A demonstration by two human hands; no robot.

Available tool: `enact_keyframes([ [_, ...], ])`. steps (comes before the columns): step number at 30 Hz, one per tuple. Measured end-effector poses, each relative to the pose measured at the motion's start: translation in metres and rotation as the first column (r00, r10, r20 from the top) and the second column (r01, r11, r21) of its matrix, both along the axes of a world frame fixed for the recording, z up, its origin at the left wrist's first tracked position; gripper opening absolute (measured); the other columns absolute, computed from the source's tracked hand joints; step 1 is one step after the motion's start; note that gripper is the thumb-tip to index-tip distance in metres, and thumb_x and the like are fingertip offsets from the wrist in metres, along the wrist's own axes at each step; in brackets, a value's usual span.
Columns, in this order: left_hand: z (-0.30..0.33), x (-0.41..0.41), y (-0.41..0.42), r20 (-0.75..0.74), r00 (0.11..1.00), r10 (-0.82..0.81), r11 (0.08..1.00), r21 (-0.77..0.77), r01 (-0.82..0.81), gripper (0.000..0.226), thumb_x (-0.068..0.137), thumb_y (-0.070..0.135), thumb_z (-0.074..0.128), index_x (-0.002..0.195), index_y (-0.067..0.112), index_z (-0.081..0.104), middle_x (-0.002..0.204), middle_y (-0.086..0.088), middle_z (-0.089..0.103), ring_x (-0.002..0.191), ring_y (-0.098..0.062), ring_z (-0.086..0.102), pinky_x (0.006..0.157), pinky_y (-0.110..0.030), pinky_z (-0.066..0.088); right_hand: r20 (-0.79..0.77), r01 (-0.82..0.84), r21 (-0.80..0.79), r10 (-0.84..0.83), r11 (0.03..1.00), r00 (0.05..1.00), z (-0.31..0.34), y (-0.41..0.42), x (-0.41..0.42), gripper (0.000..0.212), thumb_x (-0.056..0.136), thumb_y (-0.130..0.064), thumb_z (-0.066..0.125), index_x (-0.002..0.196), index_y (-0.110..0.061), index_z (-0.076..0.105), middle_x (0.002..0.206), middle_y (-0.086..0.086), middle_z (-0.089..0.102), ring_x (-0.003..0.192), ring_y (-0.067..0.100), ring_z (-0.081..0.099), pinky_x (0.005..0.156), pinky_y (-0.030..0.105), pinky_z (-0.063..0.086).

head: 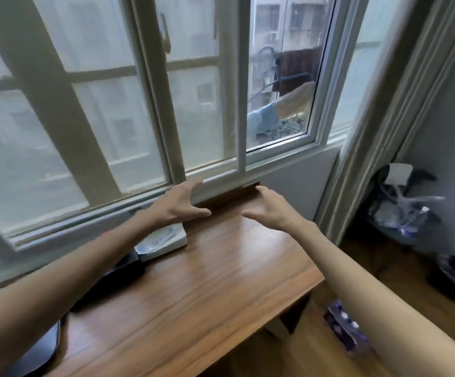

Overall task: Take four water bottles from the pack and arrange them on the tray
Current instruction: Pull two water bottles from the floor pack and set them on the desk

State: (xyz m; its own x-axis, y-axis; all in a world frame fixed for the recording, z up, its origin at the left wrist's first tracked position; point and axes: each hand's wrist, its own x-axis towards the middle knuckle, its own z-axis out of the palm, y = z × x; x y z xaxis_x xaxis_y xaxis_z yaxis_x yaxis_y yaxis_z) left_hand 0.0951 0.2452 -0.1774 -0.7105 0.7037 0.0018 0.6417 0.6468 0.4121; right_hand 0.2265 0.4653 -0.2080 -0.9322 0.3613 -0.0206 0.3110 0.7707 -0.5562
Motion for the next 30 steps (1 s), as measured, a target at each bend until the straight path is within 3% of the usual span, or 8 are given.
enact_keyframes([
  [5,-0.043,0.028,0.096,0.104,0.987,-0.122,0.989,-0.072,0.130,0.095,0.074,0.051,0.078,0.151,0.014,0.038,0.154,-0.007,0.044,0.141,-0.020,0.043,0.117,-0.038,0.034,0.095,0.143,-0.087,-0.135,0.986,0.986,-0.050,0.065,0.064,0.095,0.083,-0.053,0.071,0.157,-0.017,0.022,0.156,0.007,0.038,0.142,0.024,0.039,0.114,0.038,0.036],
  [9,-0.073,0.058,0.172,0.137,0.971,-0.194,0.970,-0.121,0.211,0.105,0.064,0.067,0.070,0.150,0.016,0.039,0.154,-0.005,0.044,0.142,-0.022,0.041,0.116,-0.039,0.035,0.172,0.292,-0.141,-0.267,0.946,0.948,-0.086,0.117,0.113,0.093,0.082,-0.056,0.069,0.154,-0.013,0.028,0.155,0.008,0.039,0.140,0.025,0.040,0.112,0.039,0.038],
  [14,-0.120,0.102,0.262,0.218,0.921,-0.323,0.912,-0.187,0.364,0.087,0.079,0.044,0.076,0.151,0.013,0.038,0.156,-0.007,0.040,0.144,-0.023,0.037,0.117,-0.036,0.031,0.270,0.463,-0.204,-0.405,0.862,0.873,-0.137,0.176,0.169,0.091,0.084,-0.053,0.069,0.155,-0.014,0.028,0.156,0.009,0.037,0.143,0.025,0.038,0.114,0.039,0.036],
  [18,-0.161,0.124,0.336,0.267,0.869,-0.417,0.839,-0.255,0.481,0.084,0.082,0.042,0.074,0.152,0.015,0.035,0.157,-0.007,0.039,0.144,-0.024,0.035,0.115,-0.036,0.030,0.354,0.566,-0.224,-0.475,0.793,0.805,-0.176,0.223,0.199,0.085,0.087,-0.052,0.067,0.155,-0.017,0.028,0.155,0.009,0.039,0.140,0.028,0.041,0.110,0.042,0.038],
  [26,-0.235,0.145,0.476,0.376,0.799,-0.469,0.736,-0.334,0.589,0.085,0.082,0.045,0.072,0.153,0.019,0.034,0.155,-0.005,0.041,0.142,-0.023,0.039,0.113,-0.039,0.036,0.488,0.716,-0.305,-0.542,0.628,0.684,-0.258,0.317,0.243,0.070,0.084,-0.049,0.072,0.138,-0.012,0.047,0.138,0.004,0.055,0.130,0.027,0.051,0.104,0.039,0.043],
  [30,-0.273,0.160,0.525,0.464,0.777,-0.426,0.685,-0.395,0.612,0.085,0.082,0.044,0.072,0.153,0.017,0.033,0.156,-0.008,0.040,0.143,-0.026,0.038,0.114,-0.042,0.036,0.545,0.770,-0.365,-0.550,0.523,0.632,-0.292,0.353,0.262,0.076,0.090,-0.041,0.069,0.150,-0.010,0.035,0.153,0.006,0.041,0.140,0.025,0.040,0.105,0.032,0.036],
])
